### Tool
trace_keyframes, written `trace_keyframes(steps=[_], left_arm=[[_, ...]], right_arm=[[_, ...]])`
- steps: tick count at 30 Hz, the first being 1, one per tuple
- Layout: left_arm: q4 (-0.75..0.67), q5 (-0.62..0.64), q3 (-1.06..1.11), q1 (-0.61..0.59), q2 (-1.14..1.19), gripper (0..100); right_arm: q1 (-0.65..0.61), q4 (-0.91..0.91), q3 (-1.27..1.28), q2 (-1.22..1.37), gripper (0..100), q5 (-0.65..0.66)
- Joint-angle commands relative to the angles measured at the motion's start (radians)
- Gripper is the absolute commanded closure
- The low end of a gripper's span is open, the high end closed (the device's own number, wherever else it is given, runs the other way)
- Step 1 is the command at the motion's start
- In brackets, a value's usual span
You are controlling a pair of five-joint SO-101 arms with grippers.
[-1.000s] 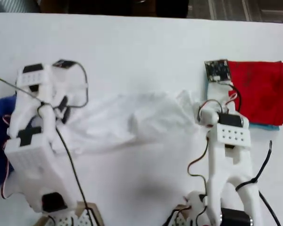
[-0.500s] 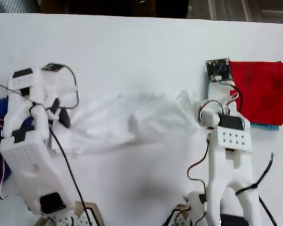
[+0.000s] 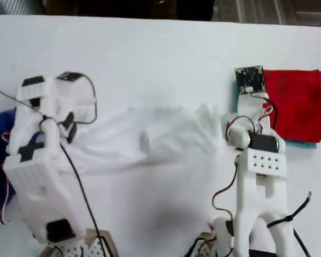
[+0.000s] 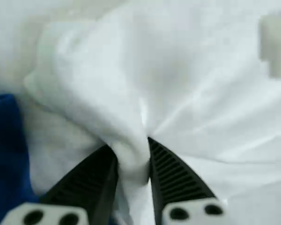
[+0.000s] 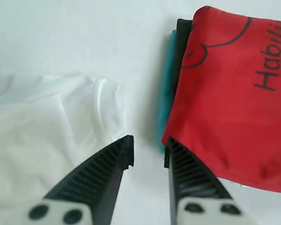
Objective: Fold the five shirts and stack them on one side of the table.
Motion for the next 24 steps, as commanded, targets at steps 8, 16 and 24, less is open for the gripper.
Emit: trace_keyframes(steps=[8, 16, 24], left_arm=[[0.172, 0.132, -0.154, 0.233, -0.189, 97], [0.293, 0.196, -0.381, 0.503, -0.313, 97], [0.275, 0.193, -0.558, 0.730, -0.305, 97]], right_arm=[[0.196, -0.064, -0.006, -0.033, 93.3, -0.127], [0.364, -0.065, -0.006, -0.033, 96.4, -0.373], [0.470, -0.079, -0.006, -0.042, 96.4, -0.451]])
